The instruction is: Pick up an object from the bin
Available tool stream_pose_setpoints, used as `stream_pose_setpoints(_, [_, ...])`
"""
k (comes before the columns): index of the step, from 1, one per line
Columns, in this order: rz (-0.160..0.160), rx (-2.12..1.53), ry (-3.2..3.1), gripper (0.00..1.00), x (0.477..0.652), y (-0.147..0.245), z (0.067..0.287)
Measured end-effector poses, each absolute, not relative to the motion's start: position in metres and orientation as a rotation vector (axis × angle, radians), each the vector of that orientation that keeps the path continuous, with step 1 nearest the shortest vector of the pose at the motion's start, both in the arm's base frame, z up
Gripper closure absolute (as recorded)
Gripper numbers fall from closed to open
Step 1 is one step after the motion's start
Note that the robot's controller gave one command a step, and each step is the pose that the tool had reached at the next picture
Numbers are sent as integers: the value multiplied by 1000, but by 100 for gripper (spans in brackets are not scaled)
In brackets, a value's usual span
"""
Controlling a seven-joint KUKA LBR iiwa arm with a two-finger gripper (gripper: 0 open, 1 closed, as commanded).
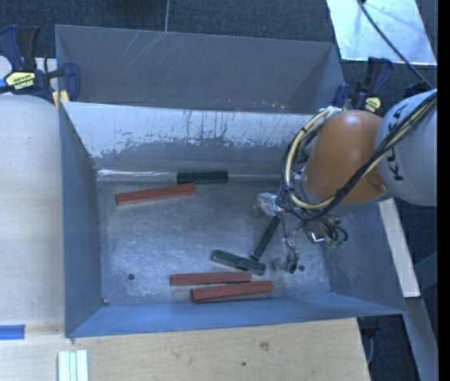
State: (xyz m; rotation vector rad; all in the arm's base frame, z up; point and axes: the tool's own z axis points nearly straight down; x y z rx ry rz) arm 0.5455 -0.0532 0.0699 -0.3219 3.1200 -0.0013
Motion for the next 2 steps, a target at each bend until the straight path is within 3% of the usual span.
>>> stream_pose_setpoints(1, [-1,-324,3118,100,546,-52,71])
stream_pose_setpoints(2, [-3,-366,3108,100,521,-37,243])
